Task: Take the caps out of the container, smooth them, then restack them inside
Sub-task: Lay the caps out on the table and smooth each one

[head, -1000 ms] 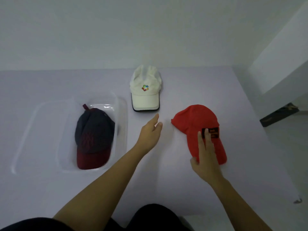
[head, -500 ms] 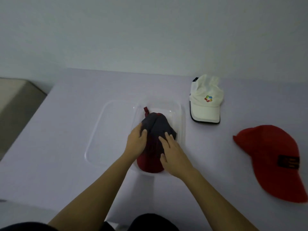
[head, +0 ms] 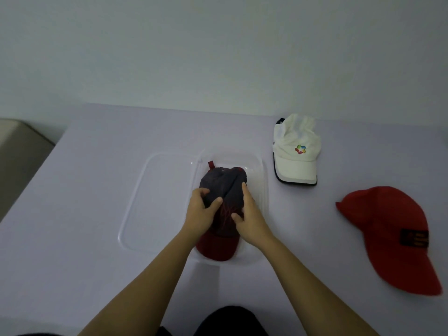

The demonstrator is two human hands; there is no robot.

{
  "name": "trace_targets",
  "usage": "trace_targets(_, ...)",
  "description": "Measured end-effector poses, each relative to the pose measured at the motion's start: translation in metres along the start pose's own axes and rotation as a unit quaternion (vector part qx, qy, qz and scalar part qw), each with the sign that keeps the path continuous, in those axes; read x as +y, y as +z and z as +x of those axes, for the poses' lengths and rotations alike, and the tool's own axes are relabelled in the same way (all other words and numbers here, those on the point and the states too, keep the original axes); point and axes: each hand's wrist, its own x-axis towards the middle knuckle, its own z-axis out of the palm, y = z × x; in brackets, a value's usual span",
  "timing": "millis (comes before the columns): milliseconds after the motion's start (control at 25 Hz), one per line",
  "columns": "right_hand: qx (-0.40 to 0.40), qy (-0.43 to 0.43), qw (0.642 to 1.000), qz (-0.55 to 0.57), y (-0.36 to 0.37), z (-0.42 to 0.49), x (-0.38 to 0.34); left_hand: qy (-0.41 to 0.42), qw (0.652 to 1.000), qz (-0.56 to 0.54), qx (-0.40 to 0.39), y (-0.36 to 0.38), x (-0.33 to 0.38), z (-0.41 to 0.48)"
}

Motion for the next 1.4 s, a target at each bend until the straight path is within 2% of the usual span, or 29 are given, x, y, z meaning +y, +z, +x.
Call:
trace_targets(80, -0.002, -0.029, 0.998, 0.056, -0.015, -0.011, -0.010, 0.044, 0.999, -0.014, 0.022, -0.004, 0.021, -0.008)
trace_targets(200, 0.047, -0.083, 0.987, 0.132, -0.048, -0.033, -0.021, 0.105, 0.992, -0.058, 0.039, -0.004, 0.056, -0.026)
trace_targets(360, 0.131, -0.133, 0.966, 0.181, -0.102, -0.066, -0.022, 0.140, 0.979, -0.145, 0.005, 0.027, 0.104, -0.061)
trace_targets(480, 0.210, -0.118, 0.946, 0.218, -0.149, -0.080, -0.002, 0.164, 0.978, -0.120, -0.057, 0.069, 0.128, -0.086)
trace_targets(560, 0.209, -0.094, 0.952, 0.202, -0.174, -0.089, 0.011, 0.165, 0.977, -0.104, -0.086, 0.096, 0.133, -0.100)
trace_targets(720, 0.207, -0.072, 0.951, 0.220, -0.194, -0.110, 0.033, 0.147, 0.973, -0.144, -0.104, 0.129, 0.127, -0.112)
trace_targets(800, 0.208, -0.059, 0.957, 0.193, -0.198, -0.117, 0.048, 0.174, 0.974, -0.097, -0.103, 0.144, 0.123, -0.113)
trace_targets(880, 0.229, -0.052, 0.963, 0.130, -0.196, -0.120, 0.059, 0.223, 0.971, 0.008, -0.084, 0.160, 0.118, -0.114)
trace_targets(1000, 0.278, -0.061, 0.957, 0.050, -0.196, -0.125, 0.069, 0.285, 0.952, 0.110, -0.035, 0.178, 0.107, -0.117)
trace_targets(1120, 0.293, -0.079, 0.953, 0.013, -0.208, -0.128, 0.073, 0.322, 0.928, 0.183, -0.021, 0.182, 0.107, -0.113)
trace_targets(1200, 0.285, -0.078, 0.955, 0.007, -0.216, -0.126, 0.073, 0.325, 0.923, 0.203, -0.036, 0.180, 0.114, -0.109)
trace_targets(1280, 0.260, -0.067, 0.963, 0.018, -0.222, -0.124, 0.071, 0.301, 0.933, 0.184, -0.071, 0.176, 0.120, -0.106)
trace_targets(1400, 0.218, -0.056, 0.972, 0.068, -0.227, -0.124, 0.067, 0.170, 0.969, 0.076, -0.161, 0.168, 0.125, -0.104)
